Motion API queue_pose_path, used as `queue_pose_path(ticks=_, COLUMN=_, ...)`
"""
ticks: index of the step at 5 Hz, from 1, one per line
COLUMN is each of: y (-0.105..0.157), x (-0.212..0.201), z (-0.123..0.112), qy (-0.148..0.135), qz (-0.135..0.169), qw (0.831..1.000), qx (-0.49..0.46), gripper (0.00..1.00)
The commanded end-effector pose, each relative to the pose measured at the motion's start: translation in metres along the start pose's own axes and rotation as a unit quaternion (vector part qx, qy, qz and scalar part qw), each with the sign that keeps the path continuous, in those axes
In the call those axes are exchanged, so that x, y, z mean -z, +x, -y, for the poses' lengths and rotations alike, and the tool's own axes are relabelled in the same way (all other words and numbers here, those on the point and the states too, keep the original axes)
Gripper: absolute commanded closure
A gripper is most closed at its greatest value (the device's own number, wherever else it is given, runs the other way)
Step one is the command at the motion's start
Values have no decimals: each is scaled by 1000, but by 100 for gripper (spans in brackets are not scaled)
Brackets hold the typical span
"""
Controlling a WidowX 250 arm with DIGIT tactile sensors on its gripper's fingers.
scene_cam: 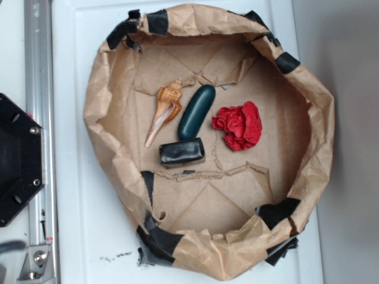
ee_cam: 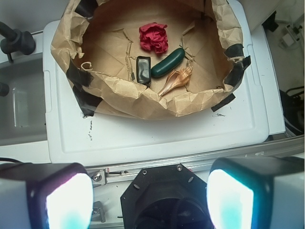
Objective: Grab the red paper.
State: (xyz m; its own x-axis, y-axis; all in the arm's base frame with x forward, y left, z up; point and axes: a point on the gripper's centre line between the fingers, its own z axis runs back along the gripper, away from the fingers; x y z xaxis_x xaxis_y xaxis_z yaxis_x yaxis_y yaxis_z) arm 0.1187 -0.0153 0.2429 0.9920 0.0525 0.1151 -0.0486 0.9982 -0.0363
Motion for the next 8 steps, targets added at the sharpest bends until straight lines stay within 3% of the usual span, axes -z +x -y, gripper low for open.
queue_pose_path(ticks=1, y=0, x=0, z=0, qy=0, qz=0, qw=1000, qx=0, gripper=0)
queue_pose_path(ticks=3, y=93, x=81, z=-15, qy=20, qz=51, qw=998, qx=34, gripper=0)
queue_pose_path(ticks=4, y=139, x=130, z=-12, qy=25, qz=56, qw=996, qx=71, gripper=0)
queue_pose_path(ticks=5, y=167, x=175, z=-8, qy=71, qz=50, qw=988, qx=126, gripper=0)
queue_pose_path(ticks=6, y=173, x=202, z=8, qy=67, qz=28, qw=981, qx=180, gripper=0)
queue_pose_path(ticks=7, y=167, x=225, z=21, qy=113, qz=-2, qw=971, qx=209, gripper=100)
queue_pose_path(ticks=8, y=160, x=238, z=17, qy=153, qz=-41, qw=966, qx=205, gripper=100)
